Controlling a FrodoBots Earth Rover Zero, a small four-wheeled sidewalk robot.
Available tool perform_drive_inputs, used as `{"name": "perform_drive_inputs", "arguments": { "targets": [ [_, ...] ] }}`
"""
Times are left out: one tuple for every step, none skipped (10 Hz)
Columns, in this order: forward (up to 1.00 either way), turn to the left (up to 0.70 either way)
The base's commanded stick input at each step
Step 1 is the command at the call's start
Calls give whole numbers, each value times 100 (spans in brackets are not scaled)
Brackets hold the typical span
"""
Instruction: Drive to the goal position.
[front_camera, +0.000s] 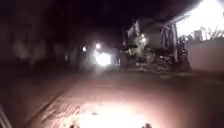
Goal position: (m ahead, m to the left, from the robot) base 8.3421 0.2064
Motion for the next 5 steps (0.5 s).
{"name": "perform_drive_inputs", "arguments": {
  "targets": [
    [85,0],
    [85,0],
    [85,0],
    [85,0],
    [85,0]
  ]
}}
